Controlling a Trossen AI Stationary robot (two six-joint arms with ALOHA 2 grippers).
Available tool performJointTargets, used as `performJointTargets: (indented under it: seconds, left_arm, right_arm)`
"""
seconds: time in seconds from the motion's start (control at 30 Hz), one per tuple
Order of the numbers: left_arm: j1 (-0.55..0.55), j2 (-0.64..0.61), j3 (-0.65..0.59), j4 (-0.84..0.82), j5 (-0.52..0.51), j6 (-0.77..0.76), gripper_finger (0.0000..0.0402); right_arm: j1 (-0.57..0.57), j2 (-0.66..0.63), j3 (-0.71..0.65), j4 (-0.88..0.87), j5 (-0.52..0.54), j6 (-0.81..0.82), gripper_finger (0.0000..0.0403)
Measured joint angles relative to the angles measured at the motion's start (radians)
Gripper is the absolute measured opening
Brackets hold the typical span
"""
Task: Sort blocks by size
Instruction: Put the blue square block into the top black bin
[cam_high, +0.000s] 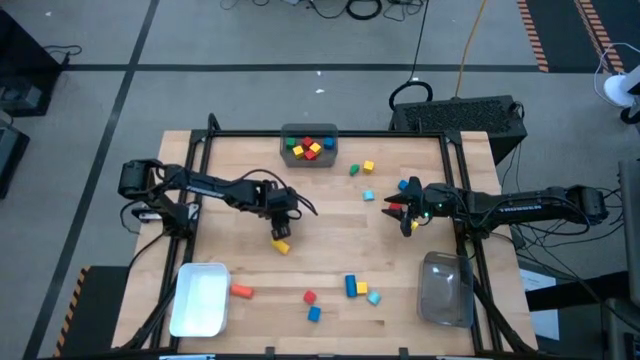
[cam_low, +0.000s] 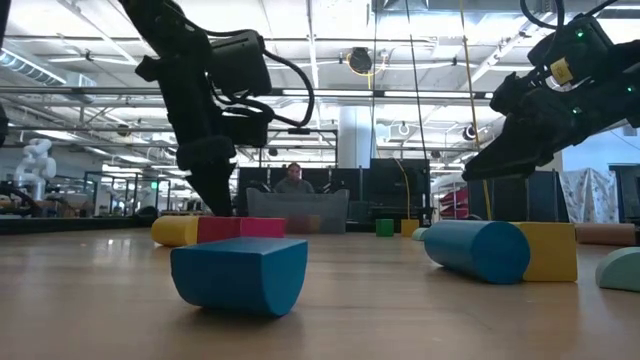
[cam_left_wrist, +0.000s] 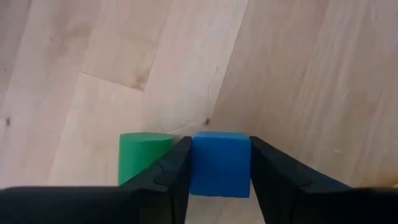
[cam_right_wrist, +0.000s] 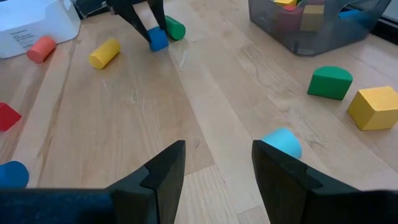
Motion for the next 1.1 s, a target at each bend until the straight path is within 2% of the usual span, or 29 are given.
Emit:
performJointTargets:
  seconds: [0.27,0.43,0.83,1.1]
  left_arm:
    - [0.009,0.0,0.003,0.045,-0.005,0.008,0.0131]
    - [0.052,0.0,0.043,0.041,-0.008,0.051,0.0131]
    - [0.243,0.0,0.214,0.085,-0.018,0.186,0.0131]
    - [0.385,0.0,0.244,0.189,0.022,0.194,0.0131]
  right_arm:
    - [0.0,0.0,0.0,0.0,0.0,0.004,0.0176]
    - [0.0,0.0,0.0,0.001,0.002,0.005,0.0176]
    - [0.0,0.0,0.0,0.001,0.004,0.005,0.0176]
    - [0.0,0.0,0.0,0.001,0.005,0.0,0.0176]
